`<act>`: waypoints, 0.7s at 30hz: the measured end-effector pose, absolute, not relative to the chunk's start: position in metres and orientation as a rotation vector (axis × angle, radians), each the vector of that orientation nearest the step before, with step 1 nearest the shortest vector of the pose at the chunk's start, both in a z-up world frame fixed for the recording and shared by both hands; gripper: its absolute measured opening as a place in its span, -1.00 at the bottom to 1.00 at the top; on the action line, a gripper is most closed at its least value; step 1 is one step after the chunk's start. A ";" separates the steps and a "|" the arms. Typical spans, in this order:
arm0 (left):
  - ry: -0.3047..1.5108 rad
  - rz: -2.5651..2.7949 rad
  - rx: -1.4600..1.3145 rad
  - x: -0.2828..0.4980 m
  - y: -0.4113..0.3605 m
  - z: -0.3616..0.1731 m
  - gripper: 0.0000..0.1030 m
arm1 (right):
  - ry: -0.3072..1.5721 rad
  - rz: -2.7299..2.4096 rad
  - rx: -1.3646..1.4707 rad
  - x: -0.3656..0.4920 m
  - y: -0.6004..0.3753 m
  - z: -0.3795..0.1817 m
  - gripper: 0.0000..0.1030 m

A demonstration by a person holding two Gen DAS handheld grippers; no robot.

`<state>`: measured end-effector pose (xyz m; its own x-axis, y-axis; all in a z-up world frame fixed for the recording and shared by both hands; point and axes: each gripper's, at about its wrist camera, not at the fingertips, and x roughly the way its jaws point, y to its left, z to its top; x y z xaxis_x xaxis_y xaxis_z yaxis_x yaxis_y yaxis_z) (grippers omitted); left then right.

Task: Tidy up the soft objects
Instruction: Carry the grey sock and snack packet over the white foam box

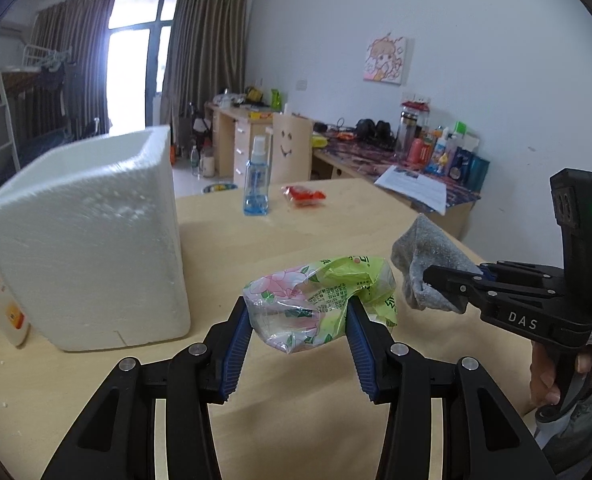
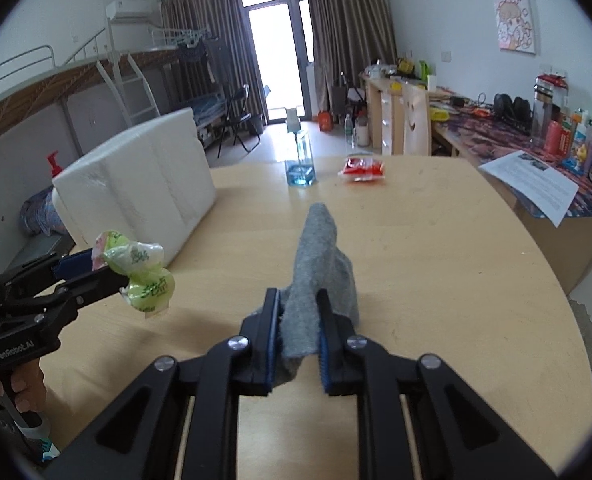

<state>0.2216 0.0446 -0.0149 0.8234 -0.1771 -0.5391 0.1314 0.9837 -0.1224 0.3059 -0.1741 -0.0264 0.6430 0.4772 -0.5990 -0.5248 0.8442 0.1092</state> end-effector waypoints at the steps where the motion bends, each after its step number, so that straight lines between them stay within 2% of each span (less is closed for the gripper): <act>1: 0.572 -0.169 -0.079 0.217 0.045 -0.012 -0.07 | 0.654 0.569 -0.073 0.304 -0.174 -0.025 -0.61; 21: 0.466 -0.117 -0.023 0.160 0.049 0.021 -0.06 | 0.479 0.573 -0.055 0.246 -0.180 0.019 -0.61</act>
<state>0.1601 0.0493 0.0209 0.8869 -0.1176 -0.4467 0.1069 0.9930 -0.0492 0.2460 -0.1800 0.0188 0.7338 0.5083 -0.4507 -0.5337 0.8419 0.0806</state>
